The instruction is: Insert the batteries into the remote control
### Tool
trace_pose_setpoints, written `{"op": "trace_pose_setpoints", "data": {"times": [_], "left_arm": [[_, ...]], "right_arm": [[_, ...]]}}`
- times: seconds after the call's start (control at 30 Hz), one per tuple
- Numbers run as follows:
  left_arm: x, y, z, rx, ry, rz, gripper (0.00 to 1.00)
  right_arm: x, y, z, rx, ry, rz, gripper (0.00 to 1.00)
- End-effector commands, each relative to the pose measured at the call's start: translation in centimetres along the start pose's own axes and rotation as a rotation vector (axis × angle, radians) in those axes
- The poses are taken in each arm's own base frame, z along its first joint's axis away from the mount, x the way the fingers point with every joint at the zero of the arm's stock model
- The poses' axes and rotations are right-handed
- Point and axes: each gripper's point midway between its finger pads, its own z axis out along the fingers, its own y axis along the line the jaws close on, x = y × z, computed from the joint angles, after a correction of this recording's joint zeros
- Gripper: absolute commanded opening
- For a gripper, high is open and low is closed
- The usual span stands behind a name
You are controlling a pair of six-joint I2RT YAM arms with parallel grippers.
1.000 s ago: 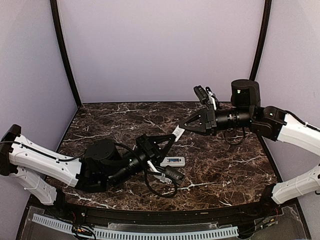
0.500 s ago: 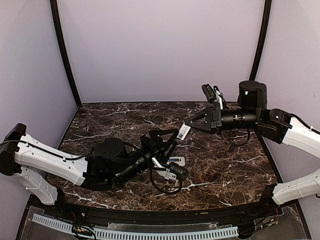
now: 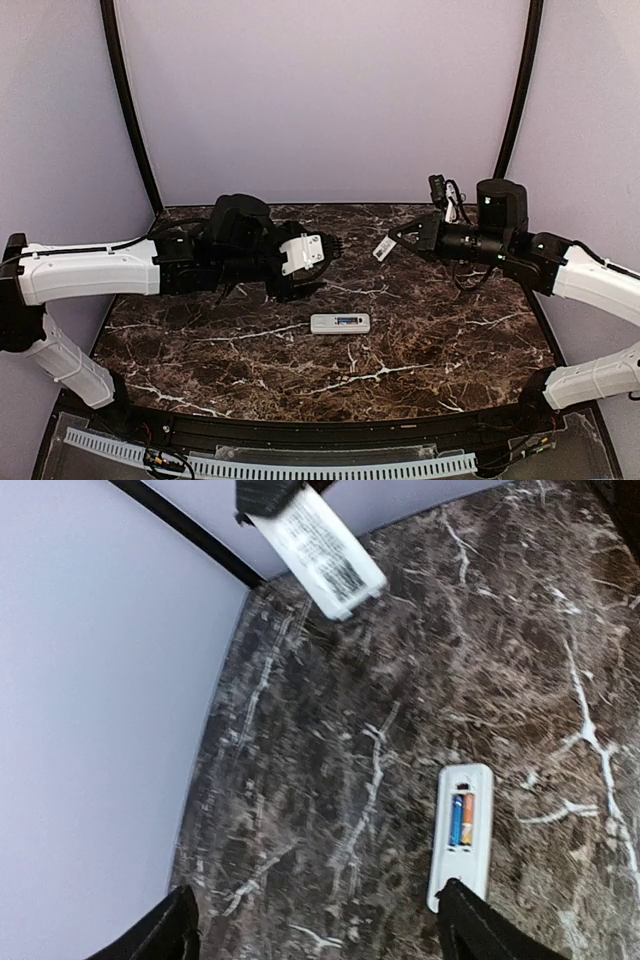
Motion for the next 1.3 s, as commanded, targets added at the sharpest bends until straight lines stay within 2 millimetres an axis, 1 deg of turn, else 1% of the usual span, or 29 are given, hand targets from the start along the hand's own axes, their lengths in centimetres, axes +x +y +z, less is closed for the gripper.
{"op": "trace_pose_setpoints", "data": {"times": [0.0, 0.03, 0.07, 0.1, 0.13, 0.17, 0.2, 0.23, 0.27, 0.3, 0.33, 0.37, 0.4, 0.43, 0.53, 0.63, 0.73, 0.9, 1.0, 1.13, 1.27], "left_arm": [[5.9, -8.1, 0.2, 0.412, 0.162, -0.331, 0.84], [7.0, -8.3, 0.6, 0.439, 0.187, -0.364, 0.85], [8.3, -9.1, 1.6, 0.462, 0.226, -0.38, 0.85], [9.2, -9.0, 2.0, 0.467, 0.245, -0.393, 0.85], [10.3, -9.7, 2.8, 0.486, 0.27, -0.391, 0.85], [10.9, -9.7, 3.3, 0.494, 0.265, -0.386, 0.86], [12.0, -10.2, 3.9, 0.509, 0.282, -0.388, 0.86], [12.3, -10.6, 4.3, 0.524, 0.269, -0.364, 0.86], [13.3, -11.4, 4.9, 0.541, 0.287, -0.357, 0.86], [13.5, -11.3, 5.5, 0.532, 0.286, -0.339, 0.86], [14.4, -11.9, 6.2, 0.54, 0.307, -0.338, 0.86], [14.4, -11.5, 6.8, 0.527, 0.308, -0.334, 0.86], [15.1, -12.0, 7.5, 0.531, 0.325, -0.339, 0.86], [15.5, -12.0, 8.2, 0.523, 0.339, -0.345, 0.86], [16.0, -11.6, 9.4, 0.492, 0.341, -0.353, 0.86], [16.7, -12.1, 10.0, 0.505, 0.354, -0.368, 0.86], [17.0, -13.1, 9.8, 0.552, 0.371, -0.39, 0.83], [16.8, -14.6, 8.9, 0.628, 0.387, -0.461, 0.73], [16.8, -15.4, 8.5, 0.65, 0.401, -0.513, 0.66], [16.8, -15.6, 8.7, 0.61, 0.447, -0.593, 0.56], [16.3, -16.7, 8.9, 0.568, 0.488, -0.609, 0.53]], "right_arm": [[-2.0, -3.9, 1.4, 0.059, -0.122, -0.044, 0.0], [-2.1, -4.6, 1.7, 0.065, -0.128, -0.046, 0.0], [-1.9, -5.5, 2.1, 0.072, -0.126, -0.045, 0.0], [-2.1, -6.0, 2.4, 0.071, -0.132, -0.052, 0.0], [-1.8, -6.6, 2.8, 0.073, -0.125, -0.06, 0.0], [-1.6, -7.2, 3.1, 0.08, -0.117, -0.067, 0.0], [-1.4, -7.7, 3.4, 0.088, -0.114, -0.076, 0.0], [-1.2, -8.1, 3.6, 0.094, -0.109, -0.084, 0.0], [-1.0, -8.5, 3.8, 0.099, -0.108, -0.091, 0.0], [-0.8, -9.0, 3.9, 0.103, -0.109, -0.094, 0.0], [-0.6, -9.4, 3.9, 0.105, -0.115, -0.095, 0.0], [-0.4, -9.7, 3.8, 0.101, -0.129, -0.094, 0.0], [-0.1, -10.0, 3.8, 0.097, -0.139, -0.085, 0.0], [0.1, -10.3, 3.7, 0.087, -0.152, -0.081, 0.0], [0.8, -11.2, 3.8, 0.089, -0.163, -0.069, 0.0], [1.3, -12.3, 4.1, 0.117, -0.162, -0.047, 0.0], [1.7, -12.8, 4.6, 0.099, -0.174, -0.017, 0.0], [2.1, -13.3, 5.4, 0.084, -0.167, 0.04, 0.0], [2.8, -14.2, 5.7, 0.106, -0.148, 0.073, 0.0], [3.2, -14.7, 5.3, 0.124, -0.158, 0.097, 0.0], [3.9, -15.0, 5.4, 0.142, -0.154, 0.123, 0.0]]}}
